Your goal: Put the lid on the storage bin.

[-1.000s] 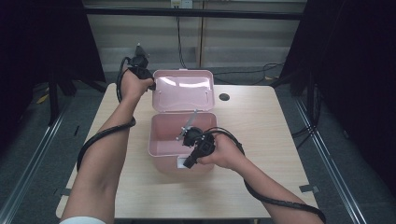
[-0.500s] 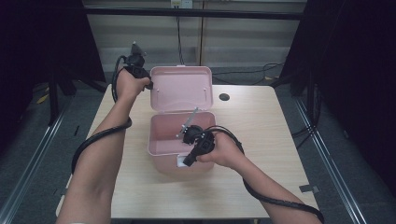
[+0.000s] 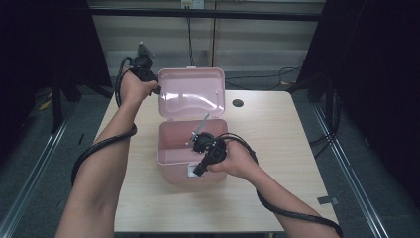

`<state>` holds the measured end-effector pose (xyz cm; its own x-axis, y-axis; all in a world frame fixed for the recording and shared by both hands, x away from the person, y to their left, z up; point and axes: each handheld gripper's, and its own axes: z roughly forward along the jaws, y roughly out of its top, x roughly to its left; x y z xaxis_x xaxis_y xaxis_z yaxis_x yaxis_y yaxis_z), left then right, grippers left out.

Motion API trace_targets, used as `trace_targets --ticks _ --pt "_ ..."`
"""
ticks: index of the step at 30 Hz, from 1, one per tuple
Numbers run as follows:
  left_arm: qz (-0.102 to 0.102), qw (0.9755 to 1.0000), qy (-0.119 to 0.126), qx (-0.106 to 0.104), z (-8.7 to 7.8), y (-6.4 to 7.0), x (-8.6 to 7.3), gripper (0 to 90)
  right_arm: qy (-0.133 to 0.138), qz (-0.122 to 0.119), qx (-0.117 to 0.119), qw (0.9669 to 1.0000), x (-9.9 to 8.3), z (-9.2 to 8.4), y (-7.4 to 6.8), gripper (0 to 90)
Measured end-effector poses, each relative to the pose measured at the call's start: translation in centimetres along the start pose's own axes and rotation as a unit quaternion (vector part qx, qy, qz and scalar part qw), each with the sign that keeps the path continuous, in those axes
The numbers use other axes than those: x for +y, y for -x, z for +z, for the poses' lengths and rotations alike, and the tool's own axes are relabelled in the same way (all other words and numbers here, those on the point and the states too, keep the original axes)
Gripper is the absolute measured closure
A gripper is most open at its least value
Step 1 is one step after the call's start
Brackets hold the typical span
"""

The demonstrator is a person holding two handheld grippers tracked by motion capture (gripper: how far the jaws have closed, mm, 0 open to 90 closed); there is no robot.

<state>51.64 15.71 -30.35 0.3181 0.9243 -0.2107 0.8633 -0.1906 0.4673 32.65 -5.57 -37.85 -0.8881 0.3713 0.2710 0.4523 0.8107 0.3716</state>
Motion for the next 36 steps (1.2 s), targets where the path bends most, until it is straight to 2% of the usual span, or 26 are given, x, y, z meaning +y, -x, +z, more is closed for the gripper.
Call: trace_targets --ticks 6,12,21,23,36 --pt "-0.001 0.9999 0.000 -0.010 -0.7 0.0 -0.2 86.9 -0.003 0.000 0.002 1.0000 0.5 0.3 -0.2 90.0" --pt "0.001 0.9999 -0.001 -0.011 -1.2 0.0 -0.4 87.1 -0.005 0.002 -0.002 1.0000 0.7 0.4 -0.3 90.0" --pt "0.010 0.9999 -0.004 -0.010 -2.0 0.3 -0.7 87.6 -0.008 0.006 -0.010 0.9999 0.8 0.4 -0.6 90.0" --pt "0.017 0.9998 -0.006 -0.008 -2.2 0.3 -0.7 87.6 -0.009 0.000 -0.013 0.9999 0.9 0.4 -0.7 90.0" --pt "0.025 0.9995 -0.020 0.000 -3.0 1.0 -0.8 87.6 -0.008 0.002 -0.015 0.9999 1.0 0.5 -0.7 90.0"
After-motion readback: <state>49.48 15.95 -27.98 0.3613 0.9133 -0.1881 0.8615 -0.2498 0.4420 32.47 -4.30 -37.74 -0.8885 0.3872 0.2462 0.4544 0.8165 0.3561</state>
